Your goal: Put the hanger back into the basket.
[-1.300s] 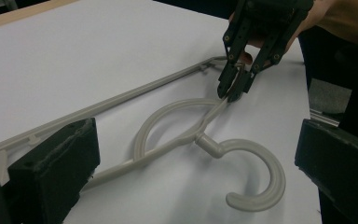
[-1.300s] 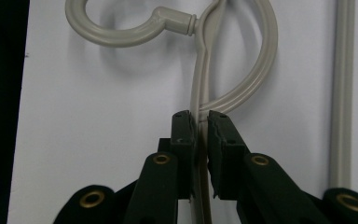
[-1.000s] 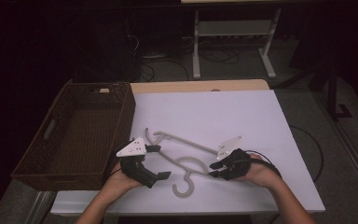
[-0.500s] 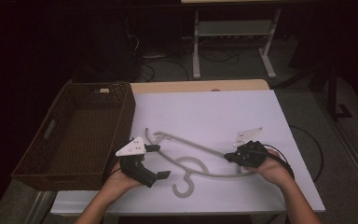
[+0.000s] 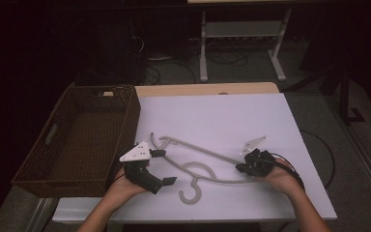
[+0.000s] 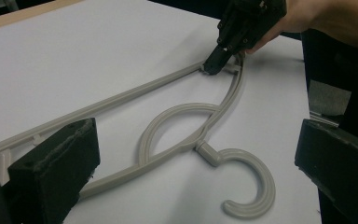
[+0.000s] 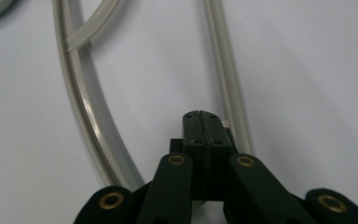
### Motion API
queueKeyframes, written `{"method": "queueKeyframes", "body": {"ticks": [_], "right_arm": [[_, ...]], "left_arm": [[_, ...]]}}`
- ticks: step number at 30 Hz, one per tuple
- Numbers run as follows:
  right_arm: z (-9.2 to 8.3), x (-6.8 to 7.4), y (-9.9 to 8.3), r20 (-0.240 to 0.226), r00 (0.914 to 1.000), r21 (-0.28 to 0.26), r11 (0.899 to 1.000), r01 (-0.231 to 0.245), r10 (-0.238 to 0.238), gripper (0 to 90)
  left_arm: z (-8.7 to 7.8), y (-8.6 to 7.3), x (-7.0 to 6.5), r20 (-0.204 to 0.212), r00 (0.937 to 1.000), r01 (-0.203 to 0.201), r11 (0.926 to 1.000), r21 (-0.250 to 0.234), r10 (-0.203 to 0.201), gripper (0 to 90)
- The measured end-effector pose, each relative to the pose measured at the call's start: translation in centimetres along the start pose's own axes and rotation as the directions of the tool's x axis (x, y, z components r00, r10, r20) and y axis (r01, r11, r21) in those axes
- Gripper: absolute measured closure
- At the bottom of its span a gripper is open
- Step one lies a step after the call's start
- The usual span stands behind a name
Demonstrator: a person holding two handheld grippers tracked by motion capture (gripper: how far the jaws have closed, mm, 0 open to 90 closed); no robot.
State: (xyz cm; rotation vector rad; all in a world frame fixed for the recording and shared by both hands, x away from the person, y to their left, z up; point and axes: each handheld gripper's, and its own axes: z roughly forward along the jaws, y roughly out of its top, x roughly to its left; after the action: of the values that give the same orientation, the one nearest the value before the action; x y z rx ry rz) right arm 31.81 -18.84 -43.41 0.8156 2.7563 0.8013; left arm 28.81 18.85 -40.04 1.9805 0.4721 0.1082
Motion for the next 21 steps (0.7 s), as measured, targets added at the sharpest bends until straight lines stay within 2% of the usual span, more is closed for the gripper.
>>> {"method": "queueKeyframes", "body": {"ticks": [5, 6, 11, 12, 17, 21], "right_arm": [[-0.2, -0.7, 0.0, 0.027, 0.9995, 0.001, 1.000, -0.019, 0.019, 89.7], [-0.2, -1.0, 0.0, 0.048, 0.9989, 0.009, 1.000, 0.003, -0.004, 89.7], [0.0, -2.5, 0.5, 0.080, 0.9967, 0.022, 1.000, -0.012, 0.010, 89.7], [0.1, -2.8, 0.7, 0.080, 0.9960, 0.018, 0.999, -0.042, 0.040, 89.8], [0.1, -5.2, 1.1, 0.116, 0.9894, 0.003, 0.996, -0.089, 0.088, 89.8], [0.3, -6.3, 1.4, 0.131, 0.9859, 0.002, 0.994, -0.105, 0.104, 89.8]], "left_arm": [[0.0, 0.0, 0.0, 0.001, 1.0000, 0.001, 1.0000, -0.004, -0.001, 0.0], [0.0, 0.0, 0.0, 0.001, 1.0000, 0.001, 1.0000, -0.001, -0.001, 0.0], [0.1, 0.0, 0.0, 0.004, 1.0000, -0.006, 1.0000, 0.005, 0.006, 0.0], [0.1, 0.0, 0.0, 0.005, 1.0000, -0.004, 1.0000, 0.005, 0.004, 0.0], [0.2, 0.0, 0.1, 0.005, 1.0000, 0.001, 1.0000, 0.004, -0.001, 0.0], [0.2, 0.0, 0.1, 0.006, 1.0000, 0.001, 1.0000, 0.004, -0.001, 0.0]]}}
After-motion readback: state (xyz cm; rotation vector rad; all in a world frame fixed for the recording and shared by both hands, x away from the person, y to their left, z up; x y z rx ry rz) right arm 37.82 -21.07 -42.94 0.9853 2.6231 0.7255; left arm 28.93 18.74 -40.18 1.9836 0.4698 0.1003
